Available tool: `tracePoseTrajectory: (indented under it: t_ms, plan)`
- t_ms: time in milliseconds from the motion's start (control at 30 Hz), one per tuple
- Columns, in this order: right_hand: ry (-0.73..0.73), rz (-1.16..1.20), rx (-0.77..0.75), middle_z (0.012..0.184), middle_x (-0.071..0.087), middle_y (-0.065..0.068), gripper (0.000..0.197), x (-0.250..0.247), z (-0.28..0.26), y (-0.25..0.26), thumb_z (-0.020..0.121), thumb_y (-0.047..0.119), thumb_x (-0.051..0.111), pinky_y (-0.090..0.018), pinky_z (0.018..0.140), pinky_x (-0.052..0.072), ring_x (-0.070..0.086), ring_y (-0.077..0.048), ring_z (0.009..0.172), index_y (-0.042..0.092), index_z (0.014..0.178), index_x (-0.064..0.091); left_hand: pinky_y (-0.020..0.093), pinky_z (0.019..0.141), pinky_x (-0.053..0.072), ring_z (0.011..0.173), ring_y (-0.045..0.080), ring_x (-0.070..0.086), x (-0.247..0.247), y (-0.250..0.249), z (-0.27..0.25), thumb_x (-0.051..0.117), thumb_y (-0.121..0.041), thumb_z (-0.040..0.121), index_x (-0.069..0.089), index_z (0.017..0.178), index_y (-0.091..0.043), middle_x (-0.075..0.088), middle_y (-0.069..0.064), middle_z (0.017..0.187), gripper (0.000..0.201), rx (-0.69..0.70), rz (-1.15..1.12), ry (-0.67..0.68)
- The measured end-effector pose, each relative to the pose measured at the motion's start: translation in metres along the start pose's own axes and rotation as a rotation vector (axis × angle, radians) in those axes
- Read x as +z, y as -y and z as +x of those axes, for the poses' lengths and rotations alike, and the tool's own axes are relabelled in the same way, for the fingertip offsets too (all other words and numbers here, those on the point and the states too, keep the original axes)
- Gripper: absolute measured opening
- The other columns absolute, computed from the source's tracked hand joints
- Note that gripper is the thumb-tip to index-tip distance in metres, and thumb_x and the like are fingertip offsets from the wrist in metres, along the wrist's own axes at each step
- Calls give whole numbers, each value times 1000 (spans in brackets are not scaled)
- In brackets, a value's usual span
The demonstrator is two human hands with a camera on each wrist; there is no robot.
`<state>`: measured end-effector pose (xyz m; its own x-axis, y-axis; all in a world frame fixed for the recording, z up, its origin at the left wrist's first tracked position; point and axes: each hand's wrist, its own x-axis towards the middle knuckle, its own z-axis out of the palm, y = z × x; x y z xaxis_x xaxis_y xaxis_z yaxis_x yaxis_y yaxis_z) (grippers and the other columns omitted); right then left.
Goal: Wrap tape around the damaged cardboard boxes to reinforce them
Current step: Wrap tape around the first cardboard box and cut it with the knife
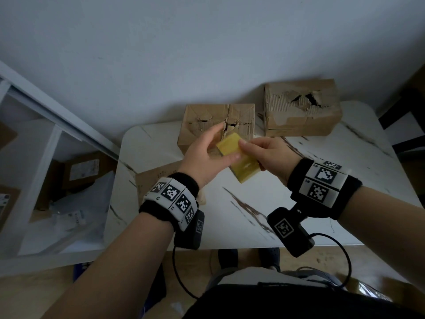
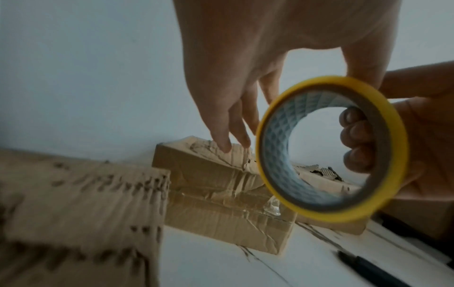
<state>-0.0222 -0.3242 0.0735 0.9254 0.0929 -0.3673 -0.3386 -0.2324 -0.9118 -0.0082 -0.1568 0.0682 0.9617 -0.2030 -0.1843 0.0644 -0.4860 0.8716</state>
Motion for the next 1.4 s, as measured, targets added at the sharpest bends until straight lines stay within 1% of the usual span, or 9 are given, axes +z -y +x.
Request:
tracePoseTrajectory:
  t_ms: [100,200,567,667,833,1000,1100,1233,1400]
  plan:
    - [-19,-21,5,89,66,-13,42,0,2,-2,90,46,54,-41,82,50,60,-26,87,7,93,70,35,101,46,115,9,55,-1,-1,3,72,-30,81,57,126,-29,59,-5,124,48,82,71,19]
    - [7,1,42,103,69,-11,41,1,3,2,90,54,50,-51,95,48,63,-30,100,18,96,70,37,96,50,103,10,62,1,-4,4,68,-24,85,69,110,-20,68,-5,106,25,63,5,-11]
    - [66,23,-15,100,60,-34,46,7,1,11,90,46,55,-54,85,49,56,-28,81,3,96,68,32,77,52,84,11,59,-3,-12,0,65,-19,87,69,87,-16,60,-10,85,5,322,254,-236]
    - [122,-36,0,71,50,-14,25,8,2,8,89,31,63,-36,63,42,47,-22,67,8,80,60,31,75,50,84,12,55,-3,-12,0,56,-20,92,63,90,-14,55,-9,87,10,318,384,-215]
    - [130,-207,-57,77,54,-7,19,9,-1,1,88,23,65,-29,68,40,48,-17,70,4,89,62,28,71,47,80,14,55,-5,-9,1,50,-20,96,58,91,-14,58,-5,85,12,187,381,-233]
    - [155,-455,-102,62,41,5,34,11,-6,-6,87,19,65,-26,61,34,38,-8,58,21,60,46,15,70,49,69,3,61,-20,-21,6,44,-14,99,52,88,-13,63,-9,72,14,123,156,-293]
    - [132,-410,-68,66,45,3,26,18,-12,-16,88,23,64,-27,67,36,42,-12,63,17,65,53,25,78,50,84,8,63,-31,-28,5,49,-21,97,56,93,-13,66,-7,88,11,200,248,-241]
    - [96,-338,-57,70,48,-4,24,24,-12,-13,89,23,62,-28,64,36,42,-16,65,0,85,61,20,84,46,95,-2,56,-24,-21,-3,64,-45,82,58,115,-23,61,-14,105,40,40,269,21]
    - [95,-278,-60,75,53,-7,28,22,-5,-8,88,22,63,-28,68,39,47,-16,68,-6,92,64,32,94,49,101,6,60,-19,-7,-6,73,-26,80,66,110,-21,66,-8,108,31,-3,246,55]
